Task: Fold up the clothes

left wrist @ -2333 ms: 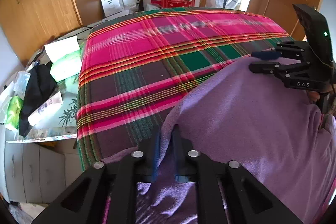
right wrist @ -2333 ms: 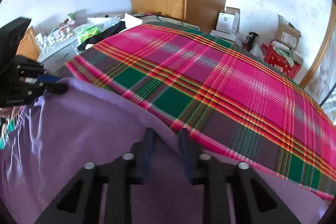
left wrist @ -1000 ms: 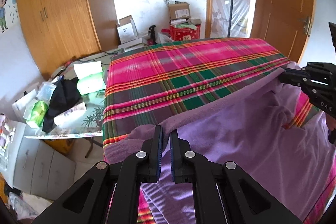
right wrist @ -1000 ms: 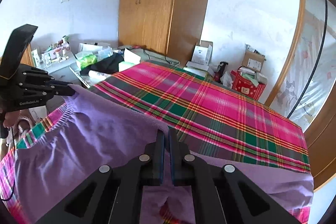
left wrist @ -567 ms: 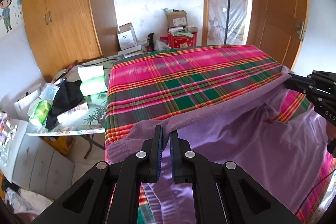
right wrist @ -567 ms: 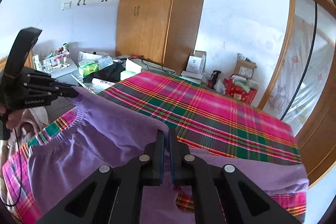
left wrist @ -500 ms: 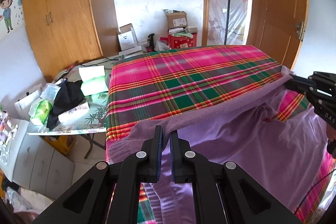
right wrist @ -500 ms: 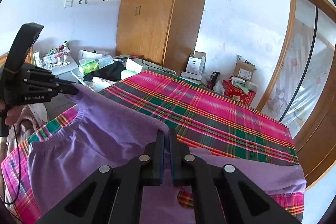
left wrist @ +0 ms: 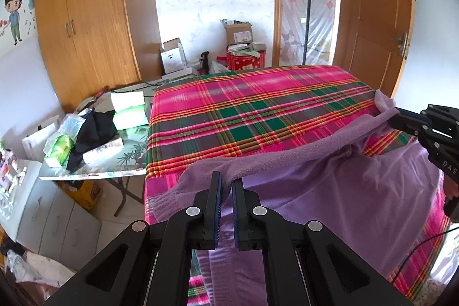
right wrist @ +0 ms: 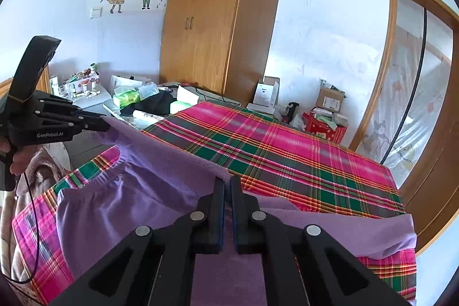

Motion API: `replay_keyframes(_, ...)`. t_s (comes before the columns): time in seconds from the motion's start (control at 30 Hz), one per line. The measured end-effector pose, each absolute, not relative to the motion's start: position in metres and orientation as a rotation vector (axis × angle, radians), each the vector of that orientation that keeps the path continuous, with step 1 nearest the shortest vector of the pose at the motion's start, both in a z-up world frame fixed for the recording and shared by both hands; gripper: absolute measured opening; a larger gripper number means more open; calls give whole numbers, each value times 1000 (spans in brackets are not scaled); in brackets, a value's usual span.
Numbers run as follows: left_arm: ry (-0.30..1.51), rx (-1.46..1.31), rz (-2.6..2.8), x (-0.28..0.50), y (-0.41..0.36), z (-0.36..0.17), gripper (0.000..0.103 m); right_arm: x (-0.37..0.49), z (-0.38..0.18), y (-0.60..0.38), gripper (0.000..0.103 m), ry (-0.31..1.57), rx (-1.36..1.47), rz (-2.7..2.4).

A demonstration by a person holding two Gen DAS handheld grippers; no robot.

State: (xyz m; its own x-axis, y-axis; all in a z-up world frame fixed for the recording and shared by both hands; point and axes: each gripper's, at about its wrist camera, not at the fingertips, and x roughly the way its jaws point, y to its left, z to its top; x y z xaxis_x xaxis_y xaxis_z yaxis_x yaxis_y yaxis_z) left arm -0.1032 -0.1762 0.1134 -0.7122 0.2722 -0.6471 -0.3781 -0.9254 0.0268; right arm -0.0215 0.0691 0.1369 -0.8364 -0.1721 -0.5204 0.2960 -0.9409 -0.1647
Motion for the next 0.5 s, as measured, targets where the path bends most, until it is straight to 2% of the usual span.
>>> replay_keyframes(0.5,165,-935,2612,-60,-180,113,7,13,129,77,4,285,744,-2767)
